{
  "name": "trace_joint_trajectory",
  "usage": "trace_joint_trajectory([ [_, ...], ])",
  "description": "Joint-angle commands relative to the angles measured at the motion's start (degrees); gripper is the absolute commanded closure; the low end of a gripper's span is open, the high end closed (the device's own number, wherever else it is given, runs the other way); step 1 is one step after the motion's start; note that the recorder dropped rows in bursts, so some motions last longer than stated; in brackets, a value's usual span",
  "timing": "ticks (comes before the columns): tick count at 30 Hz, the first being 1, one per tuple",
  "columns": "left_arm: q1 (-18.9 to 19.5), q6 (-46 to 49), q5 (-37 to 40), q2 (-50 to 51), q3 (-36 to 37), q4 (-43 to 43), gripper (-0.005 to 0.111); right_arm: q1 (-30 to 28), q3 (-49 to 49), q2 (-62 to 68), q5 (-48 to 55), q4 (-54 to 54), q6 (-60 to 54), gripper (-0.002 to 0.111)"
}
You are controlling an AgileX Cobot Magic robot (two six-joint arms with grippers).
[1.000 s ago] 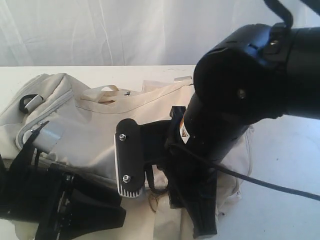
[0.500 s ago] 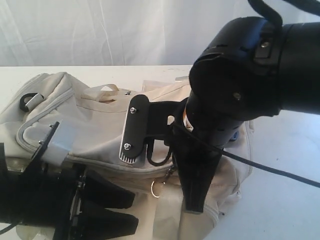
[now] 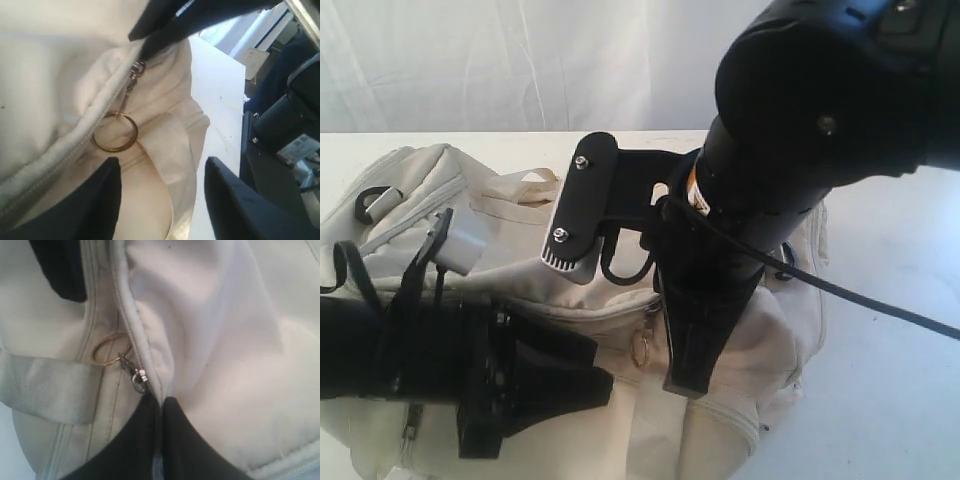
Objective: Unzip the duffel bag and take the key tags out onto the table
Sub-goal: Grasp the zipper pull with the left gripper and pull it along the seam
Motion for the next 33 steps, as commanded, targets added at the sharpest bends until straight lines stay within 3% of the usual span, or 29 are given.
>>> trace_joint_trajectory([
  [1, -0.3, -4.4, 4.8, 4.8, -3.7, -1.3, 0.052, 0.2, -0.6, -1.0, -0.9, 0.9, 0.6, 0.108],
  [12, -0.3, 10.3, 0.4, 8.8, -5.4, -1.3, 0.051, 0.2, -0.6, -1.0, -0.7, 1.1, 4.9, 0.108],
  [19, -0.3, 12.5, 0.3, 8.8, -6.6, -1.3, 0.034, 0.2, -0.6, -1.0, -0.4, 1.9, 9.9, 0.108],
  [25, -2.6, 12.3, -1.1, 8.8, -9.4, -1.3, 0.034, 0.2, -0.6, -1.0, -1.2, 5.8, 9.9, 0.108],
  [28, -5.2, 12.1, -6.4, 8.8, -10.7, -1.3, 0.035, 0.2, -0.6, -1.0, -1.5, 6.7, 9.9, 0.108],
  [33, -7.7, 10.7, -12.8, 8.8, -11.2, -1.3, 0.049, 0.2, -0.6, -1.0, -1.4, 6.7, 9.9, 0.108],
])
